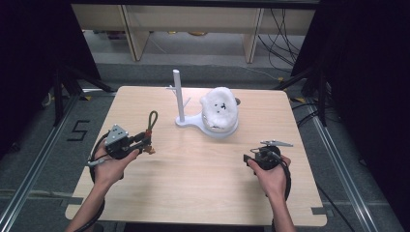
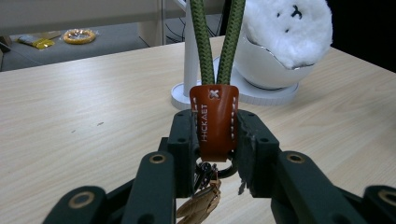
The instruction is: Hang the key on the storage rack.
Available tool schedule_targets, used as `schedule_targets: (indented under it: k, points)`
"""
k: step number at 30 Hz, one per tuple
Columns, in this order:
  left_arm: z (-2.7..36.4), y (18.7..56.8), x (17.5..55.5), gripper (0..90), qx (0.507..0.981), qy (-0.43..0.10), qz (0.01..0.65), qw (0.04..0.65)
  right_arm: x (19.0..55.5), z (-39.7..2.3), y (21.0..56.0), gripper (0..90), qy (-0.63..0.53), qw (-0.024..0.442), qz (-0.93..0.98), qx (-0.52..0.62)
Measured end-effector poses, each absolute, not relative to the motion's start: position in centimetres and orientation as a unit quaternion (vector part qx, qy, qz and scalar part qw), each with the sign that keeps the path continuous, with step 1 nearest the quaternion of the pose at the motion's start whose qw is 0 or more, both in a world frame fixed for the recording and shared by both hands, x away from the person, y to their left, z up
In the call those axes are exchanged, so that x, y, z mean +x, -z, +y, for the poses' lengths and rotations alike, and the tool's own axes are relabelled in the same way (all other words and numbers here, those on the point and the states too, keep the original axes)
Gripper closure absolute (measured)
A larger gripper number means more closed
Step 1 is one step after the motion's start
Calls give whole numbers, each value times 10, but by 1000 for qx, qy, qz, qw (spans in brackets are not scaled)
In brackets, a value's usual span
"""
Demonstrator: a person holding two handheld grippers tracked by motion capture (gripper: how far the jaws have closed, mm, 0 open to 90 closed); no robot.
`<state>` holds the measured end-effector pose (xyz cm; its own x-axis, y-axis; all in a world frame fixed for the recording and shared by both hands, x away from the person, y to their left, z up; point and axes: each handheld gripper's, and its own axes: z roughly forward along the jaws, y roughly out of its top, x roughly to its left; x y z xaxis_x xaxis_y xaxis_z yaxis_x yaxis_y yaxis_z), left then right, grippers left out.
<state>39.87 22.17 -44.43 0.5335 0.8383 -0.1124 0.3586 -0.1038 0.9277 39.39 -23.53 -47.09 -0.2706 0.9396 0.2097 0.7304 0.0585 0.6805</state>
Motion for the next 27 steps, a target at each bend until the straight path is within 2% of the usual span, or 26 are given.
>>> schedule_targets:
  k: [18, 21, 27]
  points:
    - [217, 437, 406, 687, 707, -235, 416, 522, 393, -234, 469, 483, -356, 141, 705, 597]
    - [217, 435, 407, 687, 707, -237, 414, 522, 394, -236, 471, 482, -356, 151, 712, 586]
    - [216, 432, 410, 687, 707, -240, 412, 523, 392, -233, 469, 482, -357, 138, 702, 601]
